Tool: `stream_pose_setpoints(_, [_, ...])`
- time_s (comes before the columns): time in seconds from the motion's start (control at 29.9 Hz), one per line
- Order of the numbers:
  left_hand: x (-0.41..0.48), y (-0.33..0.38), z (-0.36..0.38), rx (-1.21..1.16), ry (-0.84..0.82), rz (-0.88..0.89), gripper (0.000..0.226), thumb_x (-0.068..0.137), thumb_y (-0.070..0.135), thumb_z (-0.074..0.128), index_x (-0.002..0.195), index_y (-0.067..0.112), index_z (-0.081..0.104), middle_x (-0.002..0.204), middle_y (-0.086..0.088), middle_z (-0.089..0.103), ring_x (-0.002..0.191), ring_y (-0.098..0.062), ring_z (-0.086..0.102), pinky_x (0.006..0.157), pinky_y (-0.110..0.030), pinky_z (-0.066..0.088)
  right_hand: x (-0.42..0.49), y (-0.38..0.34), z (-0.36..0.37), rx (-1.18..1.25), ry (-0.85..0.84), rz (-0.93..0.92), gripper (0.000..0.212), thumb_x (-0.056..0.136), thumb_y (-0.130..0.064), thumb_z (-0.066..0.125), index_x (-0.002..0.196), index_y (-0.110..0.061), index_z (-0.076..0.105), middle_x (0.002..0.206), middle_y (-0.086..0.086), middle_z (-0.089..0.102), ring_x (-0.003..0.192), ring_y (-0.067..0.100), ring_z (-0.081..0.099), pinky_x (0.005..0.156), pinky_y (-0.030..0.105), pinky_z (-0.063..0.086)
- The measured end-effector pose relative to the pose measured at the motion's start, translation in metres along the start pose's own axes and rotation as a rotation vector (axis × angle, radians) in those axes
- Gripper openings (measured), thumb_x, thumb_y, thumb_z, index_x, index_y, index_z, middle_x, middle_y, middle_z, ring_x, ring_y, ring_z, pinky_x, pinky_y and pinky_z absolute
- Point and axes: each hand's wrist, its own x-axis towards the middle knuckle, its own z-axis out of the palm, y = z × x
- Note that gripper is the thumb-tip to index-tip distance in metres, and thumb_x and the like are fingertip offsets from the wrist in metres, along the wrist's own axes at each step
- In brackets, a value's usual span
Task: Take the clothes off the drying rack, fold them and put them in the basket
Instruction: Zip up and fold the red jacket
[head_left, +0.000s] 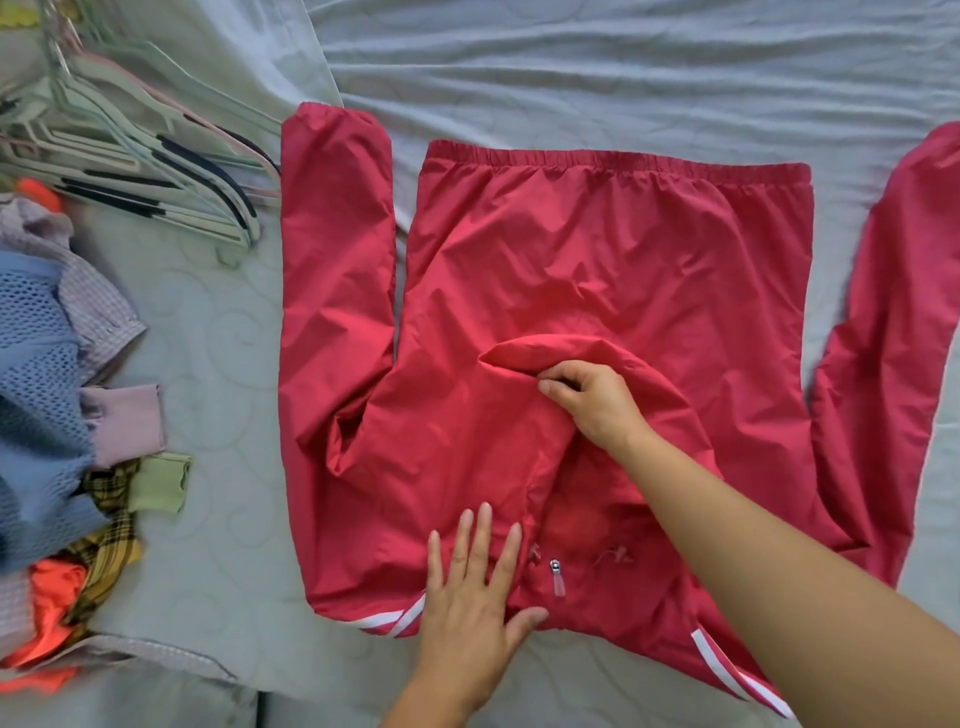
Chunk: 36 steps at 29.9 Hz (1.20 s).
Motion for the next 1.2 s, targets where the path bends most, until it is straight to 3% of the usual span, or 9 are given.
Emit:
stream_pose_setpoints(0.2, [0.014,0.010,-0.009,-0.001,0.008,0.134,0.083,0.082,0.064,0.035,0.146,0.012,0.023,0.156,-0.003,0.013,0.142,-0.018,0.016,0.109,-0.044,0.018,-0.052,-0.005,0.018,-0.294,0.355,-0.369,0.027,0.085,-0.024,0.050,0.107,-0.010,0.059,0.109,0.006,0.059,0.099,0.020,0.048,0.089,0.033,0.038])
stream_pose_setpoints(0.3, [0.023,0.010,-0.004,0.008,-0.102,0.067,0.081,0.079,0.068,0.033,0.138,0.013,0.036,0.153,-0.005,0.026,0.141,-0.017,0.013,0.108,-0.041,0.019,-0.070,0.018,0.032,-0.398,0.141,-0.427,0.034,0.082,-0.019,0.041,0.107,-0.013,0.063,0.113,0.005,0.061,0.103,0.019,0.049,0.085,0.042,0.047])
stream_pose_setpoints(0.37, [0.027,0.010,0.000,0.044,-0.158,0.126,0.079,0.080,0.070,0.031,0.136,0.016,0.044,0.149,-0.006,0.035,0.141,-0.016,0.013,0.106,-0.042,0.020,-0.066,0.030,0.034,-0.362,-0.064,-0.328,0.052,0.081,-0.023,0.032,0.124,-0.009,0.058,0.133,0.008,0.053,0.123,0.020,0.046,0.100,0.043,0.043])
stream_pose_setpoints(0.5, [0.042,0.016,-0.009,0.067,-0.161,0.109,0.070,0.087,0.069,0.020,0.126,0.025,0.056,0.136,0.000,0.053,0.130,-0.015,0.038,0.101,-0.043,0.023,-0.065,0.018,0.024,-0.242,-0.202,-0.281,0.057,0.083,-0.021,0.035,0.138,-0.007,0.041,0.151,0.008,0.028,0.138,0.008,0.022,0.113,0.017,0.012])
stream_pose_setpoints(0.7, [0.054,0.038,-0.036,-0.231,0.198,0.117,0.031,0.077,0.027,0.045,0.108,0.023,0.049,0.105,0.002,0.062,0.095,-0.011,0.049,0.080,-0.024,0.036,-0.125,0.025,-0.049,-0.341,0.529,-0.074,0.044,0.075,-0.026,0.069,0.108,-0.003,0.054,0.106,0.016,0.054,0.103,0.027,0.045,0.092,0.037,0.035])
stream_pose_setpoints(0.8, [0.076,0.056,-0.039,-0.262,0.159,0.168,0.035,0.074,0.019,0.043,0.108,0.022,0.049,0.098,0.003,0.061,0.083,-0.014,0.055,0.073,-0.024,0.041,-0.153,0.052,-0.075,-0.314,0.318,0.331,0.071,0.064,-0.026,0.084,0.118,-0.008,0.043,0.106,0.013,0.051,0.099,0.030,0.050,0.081,0.043,0.044])
stream_pose_setpoints(0.87, [0.095,0.069,-0.042,-0.270,0.067,0.185,0.041,0.071,0.020,0.041,0.111,0.022,0.052,0.099,0.003,0.062,0.081,-0.017,0.059,0.071,-0.027,0.048,-0.157,0.059,-0.069,-0.109,0.189,0.452,0.063,0.068,-0.023,0.081,0.114,-0.015,0.038,0.097,0.009,0.056,0.087,0.028,0.057,0.070,0.036,0.045])
stream_pose_setpoints(1.0, [0.117,0.080,-0.041,-0.354,-0.224,0.180,0.059,0.074,0.019,0.037,0.132,0.017,0.048,0.125,-0.004,0.058,0.112,-0.027,0.052,0.097,-0.037,0.041,-0.142,0.046,-0.060,0.194,0.393,0.349,0.029,0.080,-0.003,0.063,0.097,-0.015,0.043,0.081,0.006,0.060,0.075,0.028,0.062,0.066,0.028,0.046])
stream_pose_setpoints(1.2, [0.111,0.073,-0.052,-0.758,-0.376,-0.006,0.074,0.068,0.036,0.057,0.138,0.025,0.035,0.134,0.004,0.048,0.121,-0.010,0.045,0.105,-0.027,0.035,-0.137,-0.006,-0.050,0.243,0.437,-0.008,0.030,0.079,-0.006,0.059,0.090,-0.031,0.045,0.073,-0.008,0.052,0.065,0.006,0.052,0.063,0.017,0.041])
